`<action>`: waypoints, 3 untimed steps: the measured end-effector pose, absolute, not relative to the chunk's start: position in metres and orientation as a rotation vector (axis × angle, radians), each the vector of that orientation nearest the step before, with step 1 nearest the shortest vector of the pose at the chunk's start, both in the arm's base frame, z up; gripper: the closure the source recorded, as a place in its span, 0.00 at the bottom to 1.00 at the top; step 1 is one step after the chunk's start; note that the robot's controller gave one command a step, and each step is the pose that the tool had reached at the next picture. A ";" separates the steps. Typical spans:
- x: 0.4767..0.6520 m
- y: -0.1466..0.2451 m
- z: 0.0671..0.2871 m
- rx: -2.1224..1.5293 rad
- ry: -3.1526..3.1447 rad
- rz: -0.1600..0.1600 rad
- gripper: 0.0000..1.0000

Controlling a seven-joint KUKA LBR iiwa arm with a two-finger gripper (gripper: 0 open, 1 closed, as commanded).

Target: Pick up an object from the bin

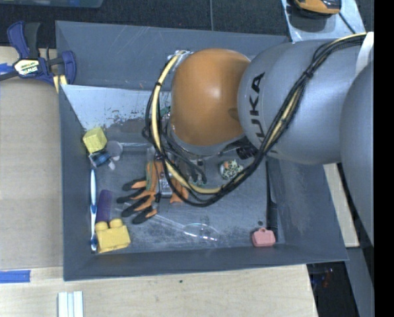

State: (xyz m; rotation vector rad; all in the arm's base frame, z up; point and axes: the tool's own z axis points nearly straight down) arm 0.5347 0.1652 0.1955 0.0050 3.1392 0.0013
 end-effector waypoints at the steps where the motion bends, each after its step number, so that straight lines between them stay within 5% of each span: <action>1: 0.535 0.165 0.195 0.005 3.139 0.001 0.00; 3: 0.584 0.148 0.164 -0.179 3.126 0.004 0.00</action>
Offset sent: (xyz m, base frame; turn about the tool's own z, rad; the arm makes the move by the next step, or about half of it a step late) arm 0.0262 -0.0110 -0.0218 -0.0132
